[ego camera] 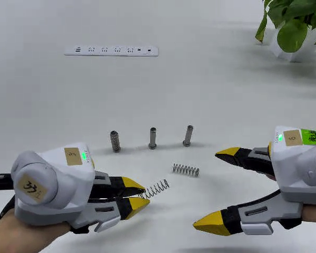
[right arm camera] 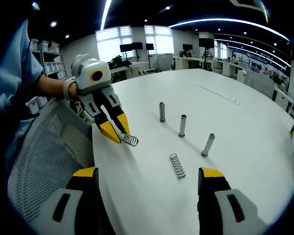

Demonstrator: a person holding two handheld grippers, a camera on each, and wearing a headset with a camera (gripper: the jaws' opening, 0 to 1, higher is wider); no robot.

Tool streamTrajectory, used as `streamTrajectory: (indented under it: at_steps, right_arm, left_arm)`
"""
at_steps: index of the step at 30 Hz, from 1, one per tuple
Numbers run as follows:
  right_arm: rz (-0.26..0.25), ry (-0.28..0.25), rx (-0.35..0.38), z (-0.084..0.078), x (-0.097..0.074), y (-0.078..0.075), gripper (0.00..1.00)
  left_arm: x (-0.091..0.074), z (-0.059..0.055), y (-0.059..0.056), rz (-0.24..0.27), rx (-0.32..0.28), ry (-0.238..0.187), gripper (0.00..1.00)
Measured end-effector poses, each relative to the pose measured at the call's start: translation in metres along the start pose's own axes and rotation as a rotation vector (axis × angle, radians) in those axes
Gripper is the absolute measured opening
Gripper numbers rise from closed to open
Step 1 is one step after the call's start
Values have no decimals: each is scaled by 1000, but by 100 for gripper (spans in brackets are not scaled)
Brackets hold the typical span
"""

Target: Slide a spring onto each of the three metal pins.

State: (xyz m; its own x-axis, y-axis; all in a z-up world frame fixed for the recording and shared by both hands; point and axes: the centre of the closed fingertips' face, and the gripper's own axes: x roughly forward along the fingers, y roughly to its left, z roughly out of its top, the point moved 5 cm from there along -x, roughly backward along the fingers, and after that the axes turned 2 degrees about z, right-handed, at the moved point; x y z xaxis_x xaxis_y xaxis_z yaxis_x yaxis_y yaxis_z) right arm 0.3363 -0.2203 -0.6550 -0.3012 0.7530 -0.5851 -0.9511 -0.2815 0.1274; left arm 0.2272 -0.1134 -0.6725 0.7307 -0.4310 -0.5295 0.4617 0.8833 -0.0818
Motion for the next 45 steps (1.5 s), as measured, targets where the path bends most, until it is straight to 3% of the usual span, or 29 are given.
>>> streamTrajectory:
  at_steps: [7,18,27,34,45]
  right_arm:
    - [58,-34,-5,16,7,8,73]
    - [199,-55,15,24,20,20,28]
    - [264,-46,29,25,23,26,17]
    - [290,-43,39,25,24,30,12]
    - [248,-24,-68,42,17,35,12]
  left_arm:
    - [-3,4,3,-42,32,-26,10]
    - [-5,6,-1,-106,92,-33,10]
    - [-4,14,-12,-149,141,-62,10]
    - [-2,13,-16,-171,154,-58,10]
    - [2,17,-19,-168,98,-58,10]
